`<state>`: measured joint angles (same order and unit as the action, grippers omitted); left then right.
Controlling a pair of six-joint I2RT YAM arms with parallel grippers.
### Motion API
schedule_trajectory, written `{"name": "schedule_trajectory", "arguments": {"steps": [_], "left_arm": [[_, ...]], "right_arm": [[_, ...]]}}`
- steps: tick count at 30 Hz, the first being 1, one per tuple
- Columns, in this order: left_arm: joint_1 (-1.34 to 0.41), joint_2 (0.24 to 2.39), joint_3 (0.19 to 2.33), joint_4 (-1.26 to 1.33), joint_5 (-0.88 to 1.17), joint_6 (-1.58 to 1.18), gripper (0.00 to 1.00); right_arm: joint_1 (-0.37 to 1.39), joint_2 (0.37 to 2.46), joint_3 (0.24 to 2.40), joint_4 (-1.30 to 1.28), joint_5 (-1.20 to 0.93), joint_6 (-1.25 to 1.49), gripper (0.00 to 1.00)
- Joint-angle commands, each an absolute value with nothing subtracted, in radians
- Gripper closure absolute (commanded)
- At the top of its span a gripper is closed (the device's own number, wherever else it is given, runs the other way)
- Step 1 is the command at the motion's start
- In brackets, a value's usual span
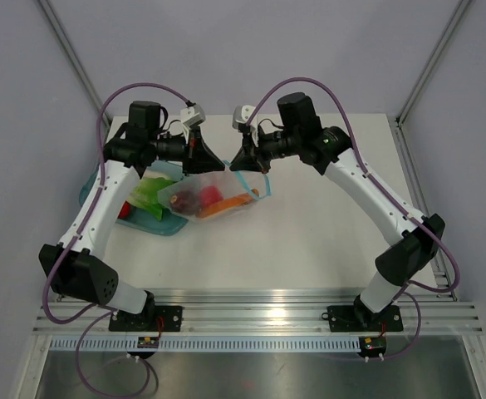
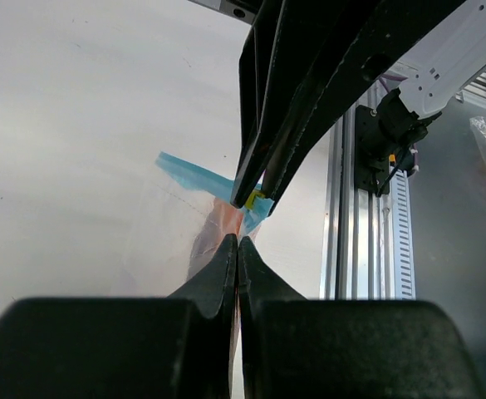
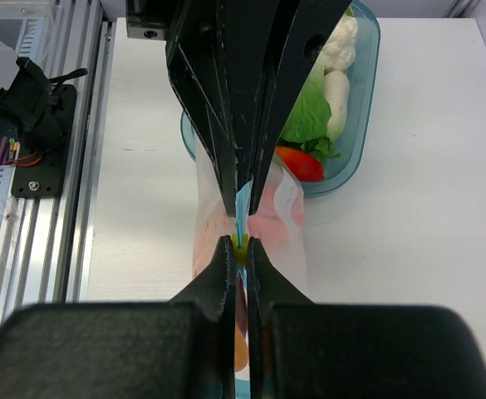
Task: Place the food in the zip-top bag and seal the zipper
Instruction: Zip the zipper food storage bag at the center of the board.
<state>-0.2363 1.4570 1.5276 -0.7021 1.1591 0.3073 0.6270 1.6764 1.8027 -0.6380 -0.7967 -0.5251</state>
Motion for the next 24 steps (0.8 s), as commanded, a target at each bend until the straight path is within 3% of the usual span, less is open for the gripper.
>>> {"name": "schedule_trajectory", "arguments": {"steps": [1,24], "left_arm": [[-0.193,1.385,1.539,-0.589,1.227,0.284,1.0],[-0.141,1.359,1.536,-0.485,1.235,0.186,1.0]], "right_arm": [[0.597,1.628,1.769,-0.698,-0.738,-0.514,1.0],[0.577,1.54,1.586,-0.686,-0.635,-0.488,1.0]]}}
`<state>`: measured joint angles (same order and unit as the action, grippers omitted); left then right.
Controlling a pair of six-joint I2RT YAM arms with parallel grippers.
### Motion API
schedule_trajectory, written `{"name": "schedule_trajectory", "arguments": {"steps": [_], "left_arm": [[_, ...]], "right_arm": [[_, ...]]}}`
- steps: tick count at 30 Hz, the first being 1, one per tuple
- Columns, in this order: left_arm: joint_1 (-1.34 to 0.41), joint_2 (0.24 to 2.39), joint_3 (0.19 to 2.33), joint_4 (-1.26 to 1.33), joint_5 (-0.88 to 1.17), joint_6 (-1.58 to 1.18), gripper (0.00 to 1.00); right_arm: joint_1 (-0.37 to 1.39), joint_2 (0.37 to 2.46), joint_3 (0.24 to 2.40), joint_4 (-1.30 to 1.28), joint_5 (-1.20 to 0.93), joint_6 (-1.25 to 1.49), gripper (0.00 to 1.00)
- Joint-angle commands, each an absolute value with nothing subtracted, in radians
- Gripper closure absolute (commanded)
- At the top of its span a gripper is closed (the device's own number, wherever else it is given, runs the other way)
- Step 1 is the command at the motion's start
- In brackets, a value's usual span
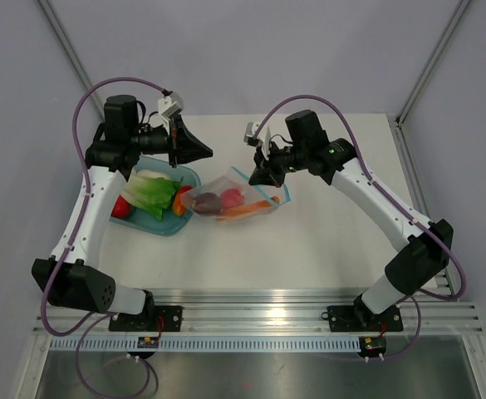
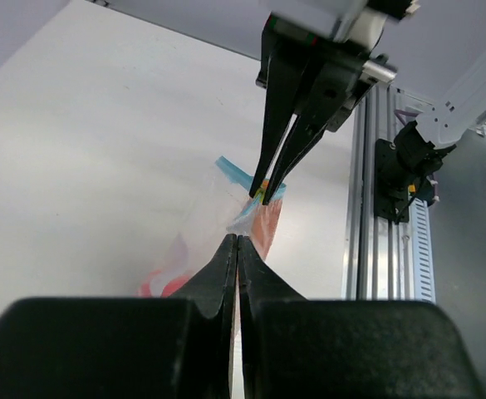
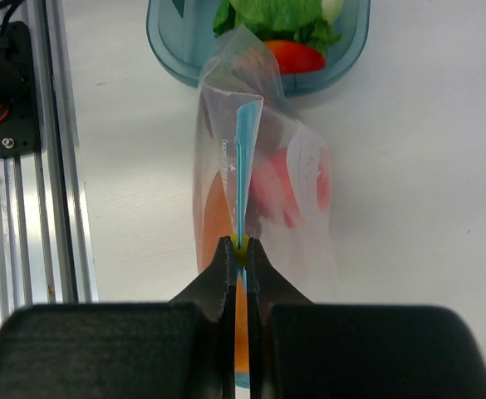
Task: Place the food in the zip-top bag and seal the zipper
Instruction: Zip the zipper food storage bag at the center of the board.
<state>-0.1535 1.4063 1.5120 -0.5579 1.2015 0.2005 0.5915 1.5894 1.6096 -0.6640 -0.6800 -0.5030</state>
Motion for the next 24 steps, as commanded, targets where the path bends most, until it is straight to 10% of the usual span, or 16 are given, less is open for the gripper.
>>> {"name": "schedule_trajectory", "arguments": {"steps": [1,9,14,24], "left_arm": [[-0.14,1.359,1.536,-0.482,1.238,0.181,1.0],[-0.172,1.385,1.545,-0.492,1.235,0.166,1.0],[-0.273,1.457,1.67,-0.711,1.115,0.337,0.42],[-0.33,1.48,1.64,-0.703,1.091,0.342,0.26]], "right_arm": [[0.578,1.531,1.577,-0.686,-0.631,-0.486,1.0],[0.577,1.497,1.539,-0.644,-0.629,-0.448,1.0],[0.577,1.499,1.569,-0.658,-0.647,-0.439,1.0],[0.577,1.494,1.597,-0.672,-0.681,-0.426,1.0]]}}
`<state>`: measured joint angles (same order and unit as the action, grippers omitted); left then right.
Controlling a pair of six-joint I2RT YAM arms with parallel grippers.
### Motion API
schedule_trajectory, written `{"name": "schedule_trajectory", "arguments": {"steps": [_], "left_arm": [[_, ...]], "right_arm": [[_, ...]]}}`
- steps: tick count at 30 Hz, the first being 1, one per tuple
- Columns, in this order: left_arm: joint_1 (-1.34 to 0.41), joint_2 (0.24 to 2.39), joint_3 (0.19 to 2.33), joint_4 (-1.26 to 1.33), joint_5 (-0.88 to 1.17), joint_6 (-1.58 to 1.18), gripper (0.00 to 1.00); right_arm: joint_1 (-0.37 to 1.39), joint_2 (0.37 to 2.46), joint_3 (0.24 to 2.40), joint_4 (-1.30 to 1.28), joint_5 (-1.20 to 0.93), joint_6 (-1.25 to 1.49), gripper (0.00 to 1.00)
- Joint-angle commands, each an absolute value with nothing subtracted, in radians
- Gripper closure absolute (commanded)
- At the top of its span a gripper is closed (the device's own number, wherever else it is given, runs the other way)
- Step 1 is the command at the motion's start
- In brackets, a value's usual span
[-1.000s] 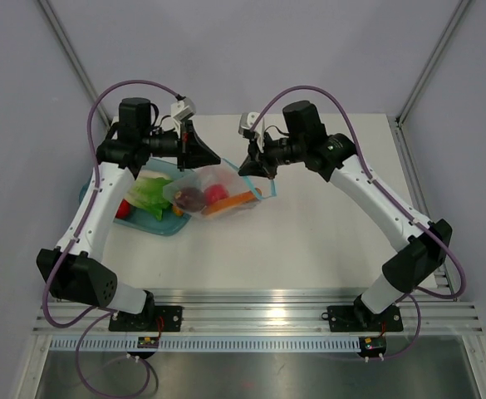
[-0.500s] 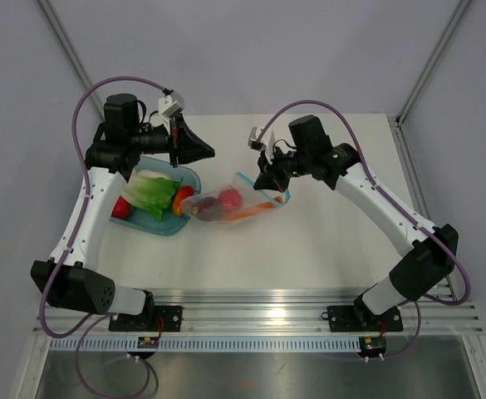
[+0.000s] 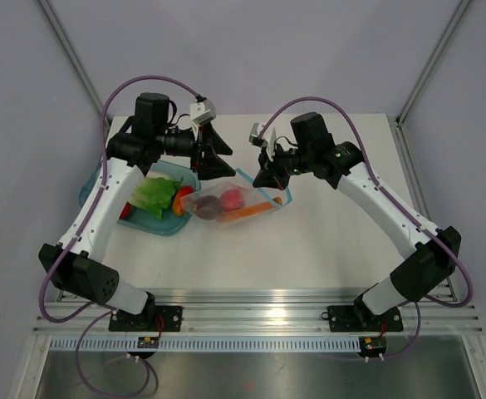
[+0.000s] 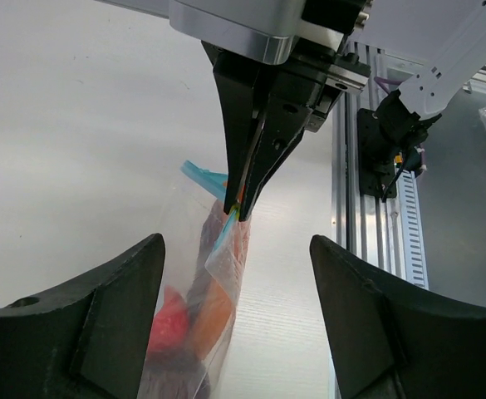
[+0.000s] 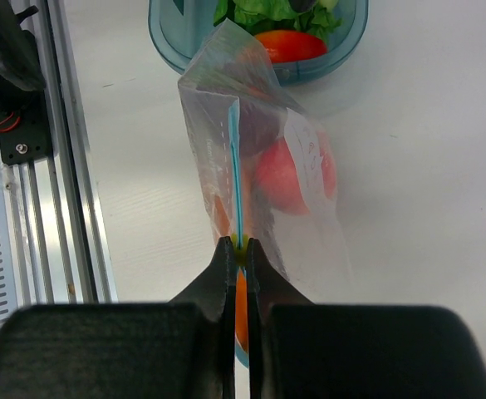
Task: Place the food in the zip-top bag and seal the zipper
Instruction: Zip the zipper food storage bag at the center of the board.
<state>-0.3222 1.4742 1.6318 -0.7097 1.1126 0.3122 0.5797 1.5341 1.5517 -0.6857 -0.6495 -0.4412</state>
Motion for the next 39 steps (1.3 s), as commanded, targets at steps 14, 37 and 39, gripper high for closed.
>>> {"name": "schedule_trajectory", "arguments": {"steps": [14,37,39], "left_arm": [[-0.377,1.555,1.66,-0.758,1.066,0.379,0.3],[-0.394,1.548,1.6,-0.626,1.006,0.309,1.0],[-0.384,1.54,1.554,-0.548,1.009,0.267,1.0]], "right_arm": [[0.577,1.477,1.609,-0.683,-0.692,-0.42,1.0],[0.577,1.494,1.649,-0.744,-0.654,-0.442,1.0],[0.575,1.49,1.634,-0.745,-0.643,-0.442,1.0]]}}
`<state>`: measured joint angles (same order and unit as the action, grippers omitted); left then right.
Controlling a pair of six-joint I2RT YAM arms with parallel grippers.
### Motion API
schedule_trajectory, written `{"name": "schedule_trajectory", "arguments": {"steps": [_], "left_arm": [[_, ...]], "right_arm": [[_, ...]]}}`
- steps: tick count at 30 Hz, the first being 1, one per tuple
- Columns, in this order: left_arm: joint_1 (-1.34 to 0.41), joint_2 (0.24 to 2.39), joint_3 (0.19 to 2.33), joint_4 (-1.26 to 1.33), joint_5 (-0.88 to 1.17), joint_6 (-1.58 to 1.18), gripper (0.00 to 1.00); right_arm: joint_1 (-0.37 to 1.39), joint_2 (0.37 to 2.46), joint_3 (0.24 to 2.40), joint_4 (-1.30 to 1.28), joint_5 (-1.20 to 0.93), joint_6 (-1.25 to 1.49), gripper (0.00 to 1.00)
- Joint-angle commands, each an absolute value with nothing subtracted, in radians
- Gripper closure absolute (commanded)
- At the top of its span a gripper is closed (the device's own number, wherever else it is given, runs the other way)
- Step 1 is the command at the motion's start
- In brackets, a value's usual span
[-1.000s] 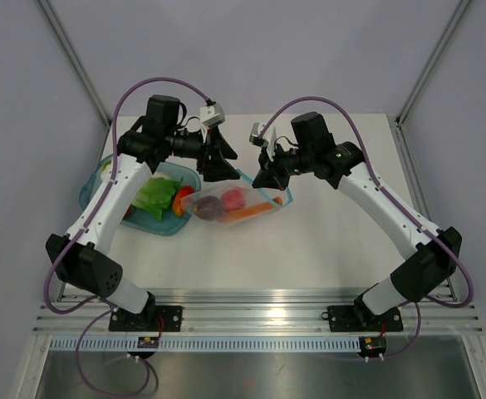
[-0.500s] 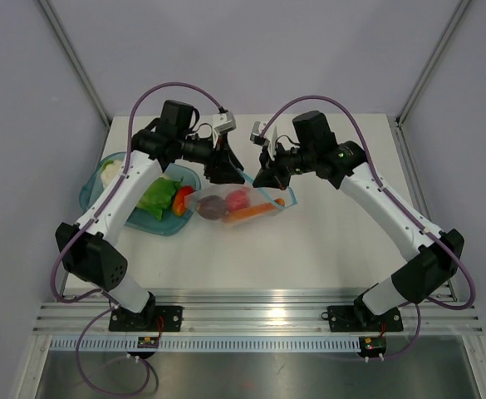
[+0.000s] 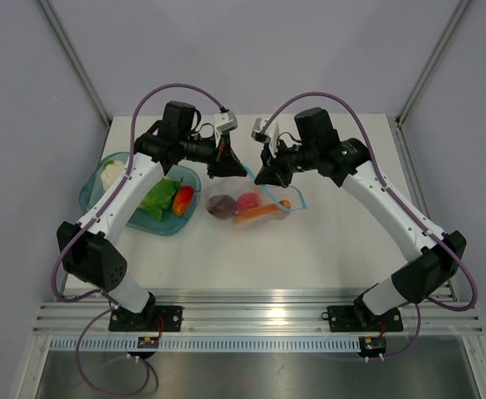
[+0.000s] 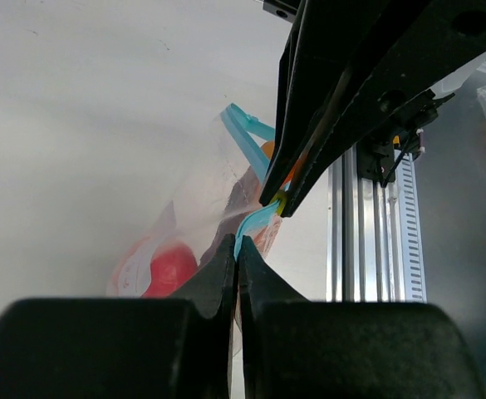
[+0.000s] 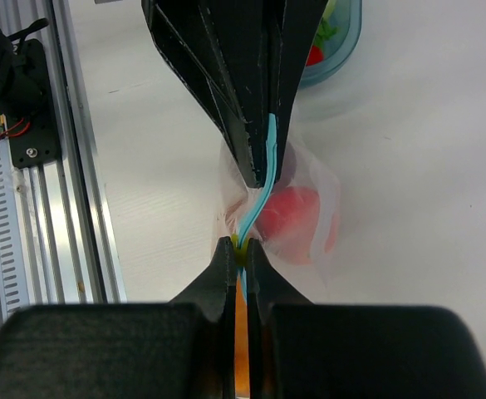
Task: Place the food in the zip-top bag and seal the zipper
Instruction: Zip the zipper food storage bag at the center of the board.
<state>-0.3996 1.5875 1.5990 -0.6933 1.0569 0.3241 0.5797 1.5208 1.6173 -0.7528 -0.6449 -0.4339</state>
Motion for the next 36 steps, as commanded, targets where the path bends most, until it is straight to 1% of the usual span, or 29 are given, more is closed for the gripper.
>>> {"name": "schedule_trajectory", "arguments": {"steps": [1,7,11,14,16,19,24,30,36], "left_arm": [[-0.377,1.54,1.543,-0.51,1.009,0.256,1.0],[-0.347,1.545,1.483,-0.405,1.005,0.195,1.0],[-0.299,1.558,1.468,-0.331,0.999,0.144,1.0],[-0.269,1.581,1.473,-0.298,0.996,0.111,1.0],[-0.258,1.591,1.474,-0.291,0.991,0.103,1.0],[-0.236,1.588,1.465,-0.281,0.991,0.098,1.0],[-0.201,1.565,1.425,-0.276,0.988,0.107,1.0],[-0.17,1.555,1.413,-0.281,0.994,0.11,1.0],[-0.166,1.546,1.43,-0.281,1.0,0.11,1.0]], "right_arm": [[0.577,1.483,1.617,-0.744,-0.635,-0.442,1.0],[0.577,1.476,1.563,-0.736,-0.615,-0.428,1.0],[0.577,1.503,1.583,-0.704,-0.585,-0.399,1.0],[0.577,1.574,1.672,-0.722,-0.532,-0.37,1.0],[0.577,1.635,1.761,-0.794,-0.516,-0.359,1.0],[0.577,1.68,1.819,-0.851,-0.526,-0.359,1.0],[0.575,1.635,1.761,-0.816,-0.528,-0.36,1.0],[0.575,1.612,1.752,-0.842,-0.508,-0.365,1.0],[0.577,1.579,1.752,-0.879,-0.445,-0.365,1.0]]}}
